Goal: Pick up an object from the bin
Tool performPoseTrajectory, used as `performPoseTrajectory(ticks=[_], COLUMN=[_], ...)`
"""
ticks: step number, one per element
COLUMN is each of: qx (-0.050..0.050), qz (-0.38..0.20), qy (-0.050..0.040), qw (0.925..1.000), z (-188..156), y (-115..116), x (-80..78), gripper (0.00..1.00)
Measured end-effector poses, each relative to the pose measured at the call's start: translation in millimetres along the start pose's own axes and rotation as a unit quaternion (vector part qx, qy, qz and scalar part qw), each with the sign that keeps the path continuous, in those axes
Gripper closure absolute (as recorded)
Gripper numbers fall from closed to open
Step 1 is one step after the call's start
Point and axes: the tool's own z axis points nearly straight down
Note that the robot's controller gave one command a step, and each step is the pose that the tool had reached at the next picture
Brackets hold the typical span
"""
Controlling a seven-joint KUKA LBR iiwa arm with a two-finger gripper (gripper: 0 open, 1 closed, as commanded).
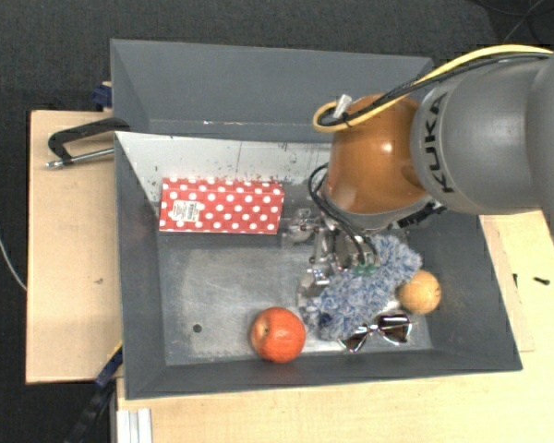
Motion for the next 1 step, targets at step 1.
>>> performPoseTrajectory(ticks=[1], qx=[0.003], qz=[-0.04], qy=[-0.0129], qw=[0.9991], z=[-43.3], y=[-43.3], x=[6.8], gripper=[0.0])
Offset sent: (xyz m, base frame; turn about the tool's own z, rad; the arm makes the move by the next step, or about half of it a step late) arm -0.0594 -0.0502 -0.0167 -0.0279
